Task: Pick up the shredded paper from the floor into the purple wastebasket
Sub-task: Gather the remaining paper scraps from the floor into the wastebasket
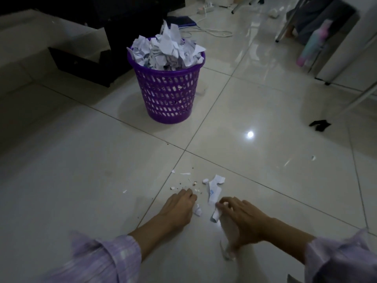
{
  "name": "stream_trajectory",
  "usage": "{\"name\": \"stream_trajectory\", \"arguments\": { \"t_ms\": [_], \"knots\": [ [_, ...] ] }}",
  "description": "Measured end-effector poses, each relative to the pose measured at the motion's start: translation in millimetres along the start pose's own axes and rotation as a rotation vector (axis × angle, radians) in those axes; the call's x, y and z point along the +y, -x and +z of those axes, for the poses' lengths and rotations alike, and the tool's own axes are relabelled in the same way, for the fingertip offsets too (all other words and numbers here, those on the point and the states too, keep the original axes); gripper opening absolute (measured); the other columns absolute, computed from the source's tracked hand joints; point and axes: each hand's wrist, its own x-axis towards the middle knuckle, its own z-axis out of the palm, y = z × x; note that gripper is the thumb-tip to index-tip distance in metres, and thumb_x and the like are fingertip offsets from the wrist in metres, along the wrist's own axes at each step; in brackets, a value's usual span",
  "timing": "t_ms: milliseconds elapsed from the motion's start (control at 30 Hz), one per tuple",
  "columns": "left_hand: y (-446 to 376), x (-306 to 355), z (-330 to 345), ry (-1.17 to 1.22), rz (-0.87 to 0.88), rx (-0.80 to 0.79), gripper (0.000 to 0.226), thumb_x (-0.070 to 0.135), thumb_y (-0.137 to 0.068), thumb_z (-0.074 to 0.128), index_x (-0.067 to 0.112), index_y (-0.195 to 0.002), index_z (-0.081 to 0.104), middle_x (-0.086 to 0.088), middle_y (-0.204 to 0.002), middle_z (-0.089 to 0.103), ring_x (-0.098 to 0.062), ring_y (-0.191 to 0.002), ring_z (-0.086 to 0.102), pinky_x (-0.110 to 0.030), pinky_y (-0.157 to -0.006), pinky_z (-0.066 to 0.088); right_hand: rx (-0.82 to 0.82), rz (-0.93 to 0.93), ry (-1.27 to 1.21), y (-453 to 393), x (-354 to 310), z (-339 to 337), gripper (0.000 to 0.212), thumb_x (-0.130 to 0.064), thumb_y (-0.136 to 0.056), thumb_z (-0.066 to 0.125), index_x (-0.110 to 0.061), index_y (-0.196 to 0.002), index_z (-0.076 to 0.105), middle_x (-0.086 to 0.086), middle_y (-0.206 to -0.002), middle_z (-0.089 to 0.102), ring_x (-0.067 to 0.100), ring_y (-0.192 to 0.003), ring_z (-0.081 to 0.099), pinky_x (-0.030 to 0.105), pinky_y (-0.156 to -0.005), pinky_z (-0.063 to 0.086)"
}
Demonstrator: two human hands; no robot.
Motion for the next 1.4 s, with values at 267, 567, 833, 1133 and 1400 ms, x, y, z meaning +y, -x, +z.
{"name": "stream_trajectory", "arguments": {
  "t_ms": [267,567,833,1133,1400],
  "knots": [
    [-15.1,0.0,1.5,-0.124,0.056,0.01,0.038,0.011,-0.093,0.042,0.01,-0.131,0.043,-0.012,-0.141,0.04,-0.026,-0.125,0.04,-0.032,-0.098,0.034,0.188,0.059,-0.264,-8.5,-3.0,24.7,0.08,-0.057,-0.072,0.071,-0.03,-0.14,0.038,-0.005,-0.14,0.034,0.014,-0.118,0.045,0.024,-0.09,0.041],
    [-5.0,-38.7,-16.7,-0.136,0.012,-0.008,0.038,0.024,-0.093,0.041,0.012,-0.129,0.041,-0.009,-0.131,0.043,-0.025,-0.116,0.046,-0.033,-0.09,0.04,0.327,0.251,-0.286,-47.8,-4.5,-9.9,0.082,-0.034,-0.071,0.078,-0.021,-0.138,0.034,0.002,-0.146,0.025,0.027,-0.121,0.046,0.037,-0.085,0.048],
    [17.5,-65.3,-1.7,0.104,-0.128,-0.235,0.061,0.04,-0.085,0.06,0.013,-0.135,0.035,-0.009,-0.133,0.046,-0.027,-0.117,0.05,-0.031,-0.089,0.041,0.191,0.119,-0.232,-57.6,-1.6,-16.9,0.071,-0.045,-0.082,0.065,-0.026,-0.143,0.034,0.0,-0.151,0.025,0.024,-0.134,0.032,0.034,-0.107,0.037],
    [6.6,-37.6,4.6,0.382,-0.171,-0.07,0.018,0.01,-0.09,0.055,0.005,-0.108,0.056,-0.013,-0.11,0.056,-0.028,-0.099,0.057,-0.029,-0.079,0.044,0.182,0.067,-0.294,-56.8,-40.4,3.6,0.09,-0.053,-0.077,0.071,-0.024,-0.149,0.025,0.0,-0.148,0.026,0.02,-0.127,0.037,0.028,-0.103,0.039],
    [-1.1,-23.7,8.6,0.736,-0.241,0.03,0.026,-0.004,-0.078,0.061,0.02,-0.073,0.052,-0.005,-0.08,0.06,-0.016,-0.076,0.056,-0.023,-0.069,0.048,0.212,0.041,-0.31,-73.9,-52.1,-4.0,0.057,-0.04,-0.082,0.069,-0.03,-0.136,0.051,0.002,-0.13,0.046,0.024,-0.106,0.056,0.03,-0.088,0.045]
  ]
}}
